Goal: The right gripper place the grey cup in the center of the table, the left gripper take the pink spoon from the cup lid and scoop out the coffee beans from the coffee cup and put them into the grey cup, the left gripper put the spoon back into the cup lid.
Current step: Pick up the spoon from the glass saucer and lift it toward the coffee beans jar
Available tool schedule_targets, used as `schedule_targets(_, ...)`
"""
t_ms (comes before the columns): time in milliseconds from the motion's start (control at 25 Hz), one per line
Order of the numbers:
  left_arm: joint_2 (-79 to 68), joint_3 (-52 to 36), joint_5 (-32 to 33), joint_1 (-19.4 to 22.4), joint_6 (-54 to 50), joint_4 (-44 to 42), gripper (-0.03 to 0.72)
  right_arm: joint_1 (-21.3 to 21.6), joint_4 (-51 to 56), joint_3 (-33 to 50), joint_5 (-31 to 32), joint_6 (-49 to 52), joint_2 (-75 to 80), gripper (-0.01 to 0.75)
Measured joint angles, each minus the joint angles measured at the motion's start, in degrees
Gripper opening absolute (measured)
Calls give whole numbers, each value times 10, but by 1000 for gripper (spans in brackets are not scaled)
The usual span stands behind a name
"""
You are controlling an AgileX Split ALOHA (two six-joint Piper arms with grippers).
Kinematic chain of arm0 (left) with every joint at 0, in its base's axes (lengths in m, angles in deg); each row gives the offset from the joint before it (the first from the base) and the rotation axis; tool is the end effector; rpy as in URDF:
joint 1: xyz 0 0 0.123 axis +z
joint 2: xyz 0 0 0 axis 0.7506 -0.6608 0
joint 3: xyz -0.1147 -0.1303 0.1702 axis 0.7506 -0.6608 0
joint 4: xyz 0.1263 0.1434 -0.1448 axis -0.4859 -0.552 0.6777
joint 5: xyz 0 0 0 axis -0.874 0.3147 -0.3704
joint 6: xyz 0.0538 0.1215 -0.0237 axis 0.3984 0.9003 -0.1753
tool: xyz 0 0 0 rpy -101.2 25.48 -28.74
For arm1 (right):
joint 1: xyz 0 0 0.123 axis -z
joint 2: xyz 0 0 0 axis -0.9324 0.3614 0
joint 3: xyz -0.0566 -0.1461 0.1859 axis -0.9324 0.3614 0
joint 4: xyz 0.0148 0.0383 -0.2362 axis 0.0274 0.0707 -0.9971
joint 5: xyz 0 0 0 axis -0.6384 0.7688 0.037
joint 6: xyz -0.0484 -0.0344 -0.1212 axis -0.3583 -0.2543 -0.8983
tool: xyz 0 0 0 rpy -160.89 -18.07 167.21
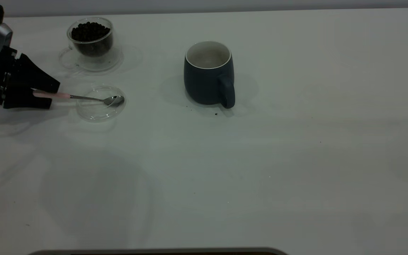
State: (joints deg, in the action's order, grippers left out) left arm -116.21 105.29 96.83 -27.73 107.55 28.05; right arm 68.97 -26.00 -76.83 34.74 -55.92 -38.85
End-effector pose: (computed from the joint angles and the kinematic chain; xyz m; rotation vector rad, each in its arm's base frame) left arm 0.3896 0.0414 -0.0645 0.0777 2.6712 -1.1510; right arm 0.0676 0.0066 0.2325 -0.1134 2.1684 0.0065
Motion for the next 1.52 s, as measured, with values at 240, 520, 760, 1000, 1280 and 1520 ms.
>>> schedule_targets(240, 0, 0, 4, 0, 0, 5, 482, 0, 0, 0, 0, 0, 0, 588)
schedule_targets(520, 0, 0, 4, 0, 0, 5, 336, 0, 0, 0, 0, 0, 0, 588)
schedule_targets(760, 0, 0, 3, 0, 0, 19, 193, 0, 0, 0, 0, 0, 0, 588)
schedule_targets(1000, 0, 0, 3, 0, 0, 38, 155, 0, 0, 0, 0, 0, 0, 588)
schedule_targets(1280, 0, 0, 7, 0, 0, 40, 133, 0, 0, 0, 0, 0, 0, 588)
schedule_targets(1520, 0, 1, 18, 5, 0, 37, 130, 0, 0, 0, 0, 0, 0, 588)
